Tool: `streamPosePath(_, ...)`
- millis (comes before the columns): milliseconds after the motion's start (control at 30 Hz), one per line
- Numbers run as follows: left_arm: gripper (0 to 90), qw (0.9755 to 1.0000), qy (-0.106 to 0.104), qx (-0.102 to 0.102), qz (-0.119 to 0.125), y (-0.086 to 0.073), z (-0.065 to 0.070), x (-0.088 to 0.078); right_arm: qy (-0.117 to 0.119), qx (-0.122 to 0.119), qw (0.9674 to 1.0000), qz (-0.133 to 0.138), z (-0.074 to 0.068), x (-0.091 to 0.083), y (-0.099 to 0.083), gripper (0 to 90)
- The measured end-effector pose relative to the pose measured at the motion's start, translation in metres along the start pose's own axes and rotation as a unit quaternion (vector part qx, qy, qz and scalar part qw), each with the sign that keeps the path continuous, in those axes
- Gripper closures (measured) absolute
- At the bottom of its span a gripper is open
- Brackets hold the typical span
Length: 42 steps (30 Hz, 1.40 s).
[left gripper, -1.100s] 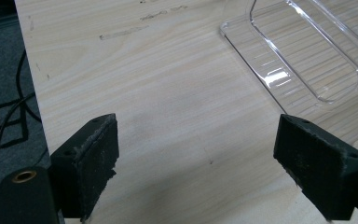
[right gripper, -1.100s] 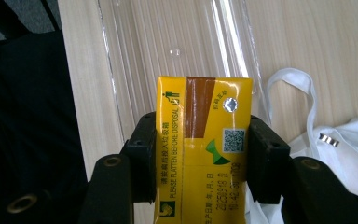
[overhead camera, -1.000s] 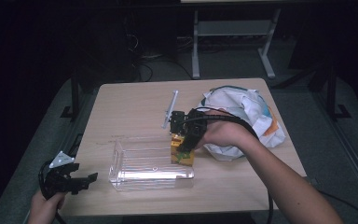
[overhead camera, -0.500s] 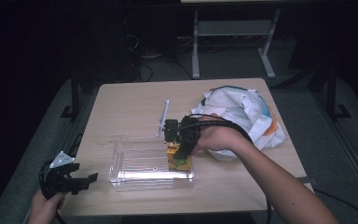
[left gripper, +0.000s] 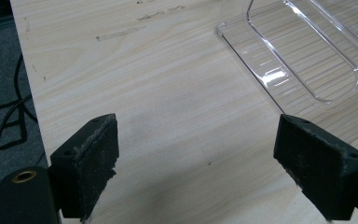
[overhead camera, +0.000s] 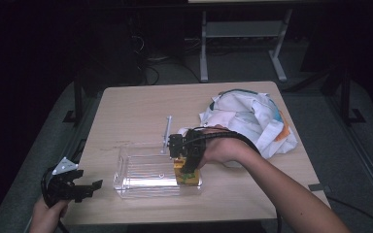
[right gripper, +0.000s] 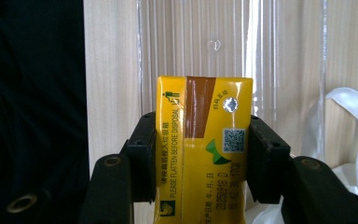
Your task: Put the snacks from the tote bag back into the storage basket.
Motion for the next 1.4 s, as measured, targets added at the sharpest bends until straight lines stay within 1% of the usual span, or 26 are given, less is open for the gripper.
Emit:
streamPosePath(100, 13.8, 1.0000, 0.000, 0.002, 0.001, 0.001, 0.000, 0.000, -0.001, -0.002, 1.0000, -0.003, -0.001, 0.004, -0.001, 52.2)
streamPosePath(200, 13.8, 1.0000, -0.001, -0.009, 0.004, 0.000, 0.001, 0.001, -0.003, -0.004, 1.0000, -0.008, -0.001, 0.009, -0.003, 52.2)
streamPosePath(300, 13.8, 0.9999, 0.002, -0.011, 0.001, -0.001, -0.001, 0.001, -0.006, -0.003, 0.9999, -0.010, -0.001, 0.015, -0.005, 52.1)
streamPosePath(500, 13.8, 0.9999, 0.003, -0.013, 0.003, 0.000, -0.001, 0.000, -0.004, 0.001, 1.0000, -0.005, -0.003, 0.021, -0.009, 52.1)
streamPosePath(633, 13.8, 1.0000, 0.002, -0.006, 0.003, 0.002, 0.000, 0.002, -0.002, 0.001, 1.0000, -0.007, -0.005, 0.026, -0.011, 52.1)
streamPosePath(667, 13.8, 1.0000, 0.000, -0.004, 0.008, 0.003, 0.000, 0.003, -0.003, 0.001, 1.0000, -0.007, -0.006, 0.027, -0.011, 52.1)
streamPosePath(700, 13.8, 0.9999, -0.002, -0.008, 0.009, 0.004, 0.002, 0.004, -0.003, -0.001, 1.0000, -0.009, -0.006, 0.028, -0.012, 52.1)
streamPosePath(900, 13.8, 1.0000, -0.003, -0.005, 0.005, 0.002, 0.001, 0.004, -0.008, -0.006, 0.9998, -0.016, -0.009, 0.035, -0.012, 52.0)
streamPosePath(1000, 13.8, 0.9999, -0.001, -0.009, 0.006, 0.002, 0.001, 0.003, -0.005, -0.007, 0.9998, -0.018, -0.009, 0.037, -0.012, 52.0)
streamPosePath(1067, 13.8, 1.0000, -0.001, -0.007, 0.004, 0.002, 0.001, 0.003, -0.005, -0.007, 0.9998, -0.017, -0.009, 0.038, -0.012, 52.0)
streamPosePath(1300, 13.8, 1.0000, -0.002, -0.005, 0.003, 0.001, 0.001, 0.004, -0.008, -0.002, 0.9998, -0.020, -0.009, 0.039, -0.013, 51.8)
streamPosePath(1400, 13.8, 1.0000, -0.003, -0.007, 0.004, 0.001, 0.002, 0.005, -0.009, -0.001, 0.9997, -0.022, -0.009, 0.040, -0.014, 51.5)
Point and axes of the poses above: each handheld gripper's, and its own axes: x roughly forward along the jaws, y roughly out of its top, z roughly to its right, the point moved 6 cm from there along x, roughly forward along the jaws, and after that the axes turned 2 degrees about x, right-handed, at the moved point
